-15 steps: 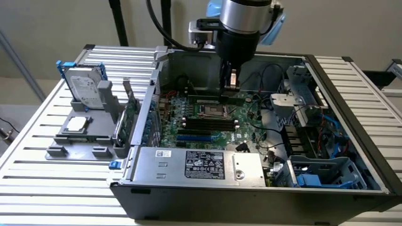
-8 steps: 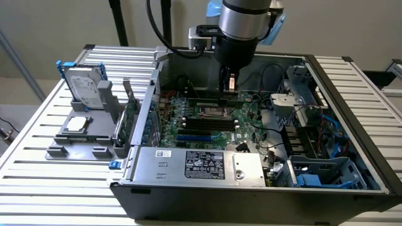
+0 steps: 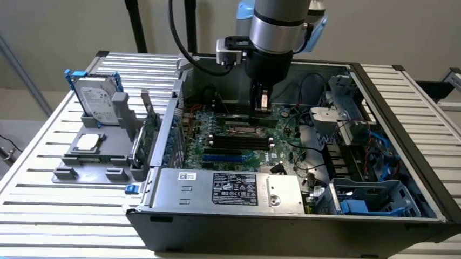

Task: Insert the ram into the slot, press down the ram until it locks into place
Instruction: 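Insert the ram into the slot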

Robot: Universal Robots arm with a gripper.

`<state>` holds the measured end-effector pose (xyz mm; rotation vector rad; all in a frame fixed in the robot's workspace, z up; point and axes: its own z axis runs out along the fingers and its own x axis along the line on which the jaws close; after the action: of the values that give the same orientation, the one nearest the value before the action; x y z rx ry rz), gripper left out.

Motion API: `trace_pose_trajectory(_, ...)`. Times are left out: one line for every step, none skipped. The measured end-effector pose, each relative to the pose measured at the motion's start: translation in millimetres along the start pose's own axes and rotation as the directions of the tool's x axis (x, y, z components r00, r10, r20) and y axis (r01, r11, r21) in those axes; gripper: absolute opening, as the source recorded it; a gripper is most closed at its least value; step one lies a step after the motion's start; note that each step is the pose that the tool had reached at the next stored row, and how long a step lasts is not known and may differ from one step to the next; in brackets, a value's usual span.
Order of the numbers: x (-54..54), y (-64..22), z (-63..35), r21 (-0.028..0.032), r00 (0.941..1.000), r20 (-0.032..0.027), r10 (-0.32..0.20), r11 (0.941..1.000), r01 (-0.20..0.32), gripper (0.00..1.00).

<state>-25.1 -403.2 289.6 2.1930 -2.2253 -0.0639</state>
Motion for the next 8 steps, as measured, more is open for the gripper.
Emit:
trace_pose_trajectory(-0.3, -0.1, 1.8, 0.0, 1.0, 0.0, 0.0, 1.0, 0.0, 0.13)
trace_pose_trajectory(-0.5, -0.2, 3.6, 0.0, 1.0, -0.0001, 0.0, 1.0, 0.0, 0.13)
trace_pose_trajectory(-0.7, -0.2, 5.4, 0.0, 1.0, -0.0001, 0.0, 1.0, 0.0, 0.13)
trace_pose_trajectory(-1.0, -0.3, 7.2, 0.0, 1.0, 0.0, 0.0, 1.0, 0.0, 0.13)
trace_pose_trajectory(-1.2, -0.4, 9.1, 0.0, 1.0, 0.0, 0.0, 1.0, 0.0, 0.13)
trace_pose_trajectory(-1.4, -0.4, 10.9, 0.0, 1.0, 0.0, 0.0, 1.0, 0.0, 0.13)
trace_pose_trajectory(-1.6, -0.5, 12.7, 0.0, 1.0, 0.0, 0.0, 1.0, 0.0, 0.13)
trace_pose_trajectory(-1.8, -0.6, 14.5, 0.0, 1.0, -0.0001, 0.0, 1.0, 0.0, 0.13)
